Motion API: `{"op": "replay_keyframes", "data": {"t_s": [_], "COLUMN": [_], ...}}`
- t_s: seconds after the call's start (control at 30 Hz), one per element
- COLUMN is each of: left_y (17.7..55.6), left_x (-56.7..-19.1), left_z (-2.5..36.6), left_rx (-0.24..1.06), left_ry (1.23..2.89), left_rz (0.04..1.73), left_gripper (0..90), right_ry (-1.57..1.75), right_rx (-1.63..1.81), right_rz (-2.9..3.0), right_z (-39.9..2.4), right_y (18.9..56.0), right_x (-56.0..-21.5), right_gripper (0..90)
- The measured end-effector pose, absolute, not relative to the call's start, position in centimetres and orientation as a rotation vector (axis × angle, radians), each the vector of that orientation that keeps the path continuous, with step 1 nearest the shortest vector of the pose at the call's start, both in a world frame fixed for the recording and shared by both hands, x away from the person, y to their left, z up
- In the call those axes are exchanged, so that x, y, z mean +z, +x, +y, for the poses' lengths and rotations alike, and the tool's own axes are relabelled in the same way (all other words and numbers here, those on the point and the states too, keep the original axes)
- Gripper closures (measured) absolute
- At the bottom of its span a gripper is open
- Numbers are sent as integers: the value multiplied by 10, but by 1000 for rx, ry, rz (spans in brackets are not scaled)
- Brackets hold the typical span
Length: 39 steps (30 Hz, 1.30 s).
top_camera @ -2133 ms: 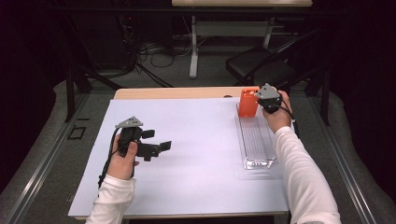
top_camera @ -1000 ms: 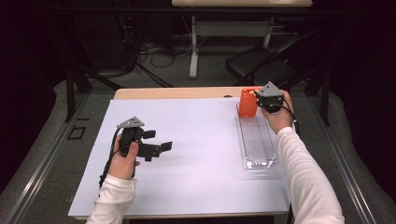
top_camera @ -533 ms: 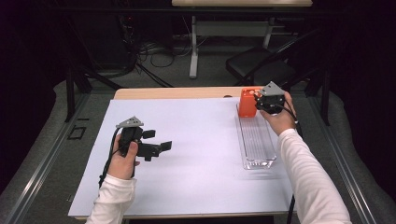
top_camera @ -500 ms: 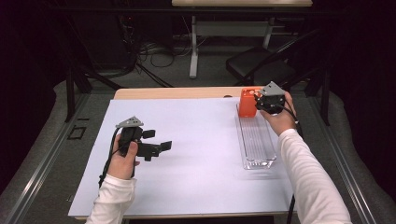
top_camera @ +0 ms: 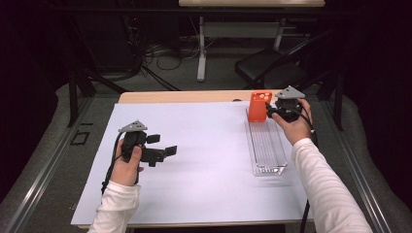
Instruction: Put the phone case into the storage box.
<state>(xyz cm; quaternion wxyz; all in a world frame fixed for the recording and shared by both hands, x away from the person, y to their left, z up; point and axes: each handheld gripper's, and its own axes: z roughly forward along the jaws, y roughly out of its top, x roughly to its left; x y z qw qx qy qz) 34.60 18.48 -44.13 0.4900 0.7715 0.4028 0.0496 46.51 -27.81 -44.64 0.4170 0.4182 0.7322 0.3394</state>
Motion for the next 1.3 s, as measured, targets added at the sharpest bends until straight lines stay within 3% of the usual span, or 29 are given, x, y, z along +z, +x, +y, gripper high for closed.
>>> {"op": "replay_keyframes", "data": {"t_s": [0.17, 0.47, 0.63, 0.73, 1.3], "left_y": [346, 346, 347, 347, 345], "left_x": [-441, -440, -440, -440, -437], "left_z": [185, 184, 185, 185, 184], "left_rx": [120, 112, 108, 110, 120], "left_ry": [1872, 1871, 1868, 1861, 1882], "left_rz": [975, 967, 975, 974, 960], "left_gripper": [96, 96, 96, 96, 122], "right_ry": [1090, 1178, 1200, 1185, 1140], "right_rx": [893, 978, 1009, 1028, 1107], "right_rz": [1868, 1834, 1885, 1886, 1922], "right_z": [-282, -285, -284, -282, -259], "right_y": [460, 447, 439, 430, 374], "right_x": [-443, -433, -432, -431, -428], "right_gripper": [157, 136, 25, 2, 0]}}
